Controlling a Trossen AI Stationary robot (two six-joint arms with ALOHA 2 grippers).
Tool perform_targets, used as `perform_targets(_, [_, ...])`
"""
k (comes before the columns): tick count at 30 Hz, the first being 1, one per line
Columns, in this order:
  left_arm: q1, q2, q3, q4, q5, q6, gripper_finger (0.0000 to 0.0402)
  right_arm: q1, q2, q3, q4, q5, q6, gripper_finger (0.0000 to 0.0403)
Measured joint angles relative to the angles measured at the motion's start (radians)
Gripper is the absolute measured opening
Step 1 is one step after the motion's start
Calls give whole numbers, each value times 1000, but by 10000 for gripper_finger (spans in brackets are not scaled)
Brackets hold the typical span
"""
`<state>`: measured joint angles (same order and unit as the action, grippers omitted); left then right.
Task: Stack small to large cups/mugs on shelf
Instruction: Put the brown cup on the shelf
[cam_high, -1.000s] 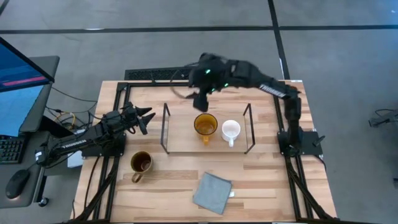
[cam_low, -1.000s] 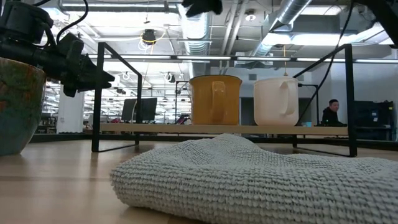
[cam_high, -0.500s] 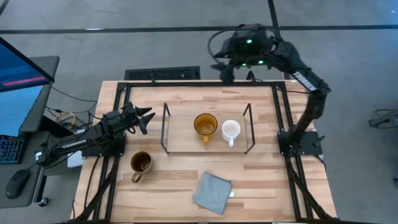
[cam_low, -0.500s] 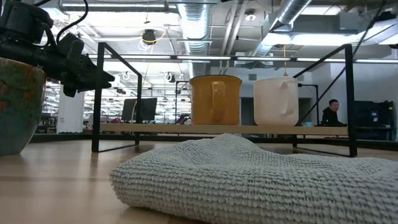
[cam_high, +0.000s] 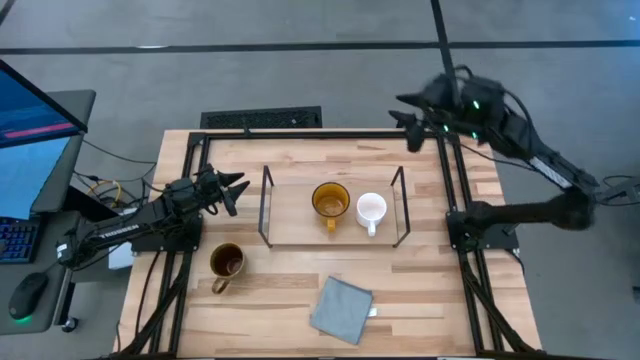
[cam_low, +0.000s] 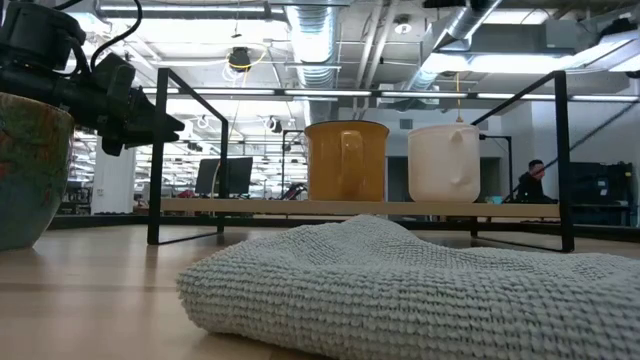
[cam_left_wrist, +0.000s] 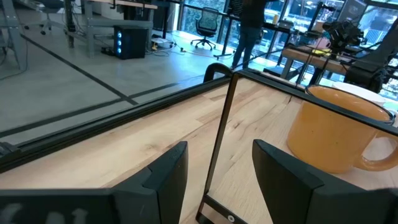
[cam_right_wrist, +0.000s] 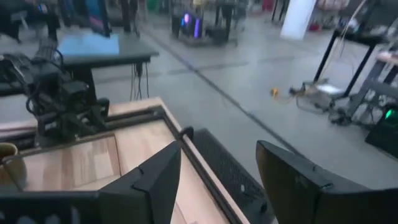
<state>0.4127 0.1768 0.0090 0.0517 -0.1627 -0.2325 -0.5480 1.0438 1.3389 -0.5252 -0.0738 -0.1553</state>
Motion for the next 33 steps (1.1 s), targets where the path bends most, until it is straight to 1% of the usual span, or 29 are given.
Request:
perform_targets(4, [0,0,0,0,0,0,171,0,-185,-263,178,0,10,233])
perform_targets(7, [0,0,0,0,-1,0,171,0,-305,-430,294,0,51,233])
perform_targets(10, [0,0,0,0,-2,0,171,0,-413,-579,383,3,84,233])
perform_targets(14, [0,0,0,0,-2,0,171,0,-543,-759,497,71,137,233])
perform_targets(17, [0,0,0,0,-2,0,171,0,-625,-869,572,100,163,233])
perform_targets(22, [0,0,0,0,-2,0,171,0,-759,-997,615,131,201,233])
perform_targets(27, [0,0,0,4,-2,0,171,0,-867,-1090,625,162,253,233])
perform_targets(29, [0,0,0,7,-4,0,171,0,-904,-1110,616,174,253,233])
perform_targets(33, [1,0,3,8,-24,0,171,0,-947,-1119,611,240,253,233])
